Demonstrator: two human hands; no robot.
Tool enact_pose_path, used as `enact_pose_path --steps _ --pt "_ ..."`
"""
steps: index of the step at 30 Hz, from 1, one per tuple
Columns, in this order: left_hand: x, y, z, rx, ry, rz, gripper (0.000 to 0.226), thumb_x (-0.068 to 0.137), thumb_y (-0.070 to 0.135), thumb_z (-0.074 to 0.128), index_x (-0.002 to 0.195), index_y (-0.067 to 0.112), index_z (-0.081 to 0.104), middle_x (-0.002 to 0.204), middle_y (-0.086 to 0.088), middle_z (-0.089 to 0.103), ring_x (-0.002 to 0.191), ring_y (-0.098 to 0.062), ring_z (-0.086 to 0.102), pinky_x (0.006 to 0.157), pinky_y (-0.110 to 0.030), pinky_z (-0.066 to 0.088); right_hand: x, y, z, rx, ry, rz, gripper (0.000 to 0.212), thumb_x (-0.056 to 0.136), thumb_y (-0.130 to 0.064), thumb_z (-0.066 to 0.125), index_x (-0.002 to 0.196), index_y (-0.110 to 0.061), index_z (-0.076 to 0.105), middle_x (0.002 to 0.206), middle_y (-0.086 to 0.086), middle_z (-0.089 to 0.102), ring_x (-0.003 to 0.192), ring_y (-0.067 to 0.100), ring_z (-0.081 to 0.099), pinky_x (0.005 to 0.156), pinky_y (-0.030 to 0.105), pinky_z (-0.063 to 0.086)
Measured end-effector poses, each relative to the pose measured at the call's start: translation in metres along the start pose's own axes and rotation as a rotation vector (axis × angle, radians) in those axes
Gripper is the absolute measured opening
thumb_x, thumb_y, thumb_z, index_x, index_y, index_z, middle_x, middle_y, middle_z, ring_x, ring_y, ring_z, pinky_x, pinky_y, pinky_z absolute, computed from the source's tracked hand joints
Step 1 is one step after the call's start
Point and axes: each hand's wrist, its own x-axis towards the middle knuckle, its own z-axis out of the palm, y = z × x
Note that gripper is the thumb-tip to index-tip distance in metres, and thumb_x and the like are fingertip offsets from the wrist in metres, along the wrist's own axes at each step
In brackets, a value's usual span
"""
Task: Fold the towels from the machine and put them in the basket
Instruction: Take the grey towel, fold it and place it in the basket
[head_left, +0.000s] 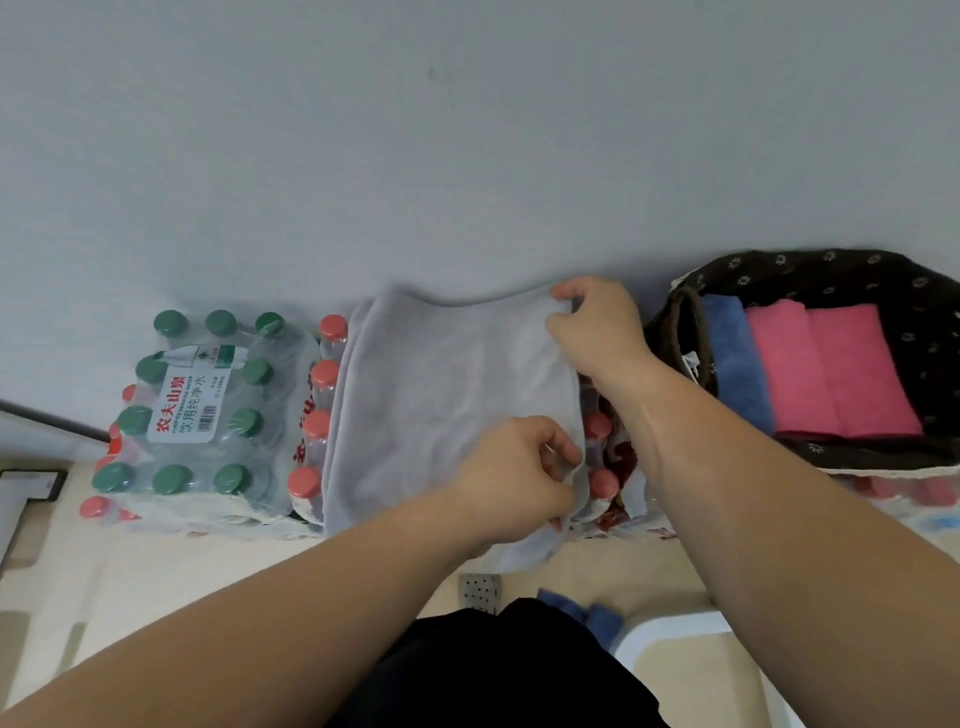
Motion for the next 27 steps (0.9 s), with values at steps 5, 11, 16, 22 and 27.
enact_pose_path --steps 5,11,16,22,27 --pt "0.024 -0.019 0.010 0.134 -0.106 0.023 0.043 0.085 0.005 0.063 0.127 0.014 0.059 0.088 0.003 0.067 0.071 -0.003 0.064 0.066 -0.016 0.051 -0.002 0.023 0.011 -0.190 -0.159 0.032 0.036 0.087 -0.007 0.060 0.122 0.001 0.062 0.135 0.018 0.054 0.124 0.036 0.052 0.100 0.034 0.041" --pt "0.026 -0.029 -0.040 0.027 0.234 0.072 0.019 0.087 0.006 0.066 0.099 0.022 0.067 0.083 -0.004 0.068 0.063 -0.019 0.068 0.063 -0.032 0.054 -0.003 0.027 0.022 -0.151 -0.061 0.056 0.050 0.088 -0.016 0.061 0.137 -0.010 0.053 0.142 0.014 0.044 0.125 0.032 0.051 0.106 0.034 0.038" --pt "0.044 -0.045 -0.122 0.228 0.746 0.047 0.020 0.084 0.024 0.071 0.104 0.020 0.067 0.092 0.002 0.065 0.081 -0.020 0.062 0.074 -0.028 0.046 -0.001 0.024 0.029 -0.116 0.116 0.143 0.039 0.093 -0.022 0.059 0.128 -0.005 0.053 0.133 0.018 0.047 0.116 0.035 0.052 0.094 0.035 0.042" --pt "0.079 -0.058 -0.185 0.294 0.752 -0.016 0.032 0.093 0.039 0.059 0.121 0.024 0.064 0.103 -0.008 0.065 0.083 -0.030 0.065 0.079 -0.042 0.057 0.016 0.027 0.034 -0.120 0.205 0.246 0.031 0.090 -0.031 0.061 0.104 -0.004 0.066 0.110 0.020 0.066 0.103 0.036 0.063 0.087 0.038 0.053" --pt "0.089 -0.064 -0.186 0.468 0.603 0.015 0.036 0.091 0.027 0.058 0.126 0.025 0.063 0.111 -0.013 0.057 0.091 -0.034 0.062 0.086 -0.040 0.052 0.021 0.027 0.038 -0.217 0.169 0.240 0.030 0.090 -0.033 0.064 0.103 -0.007 0.067 0.110 0.020 0.066 0.102 0.036 0.063 0.085 0.039 0.054"
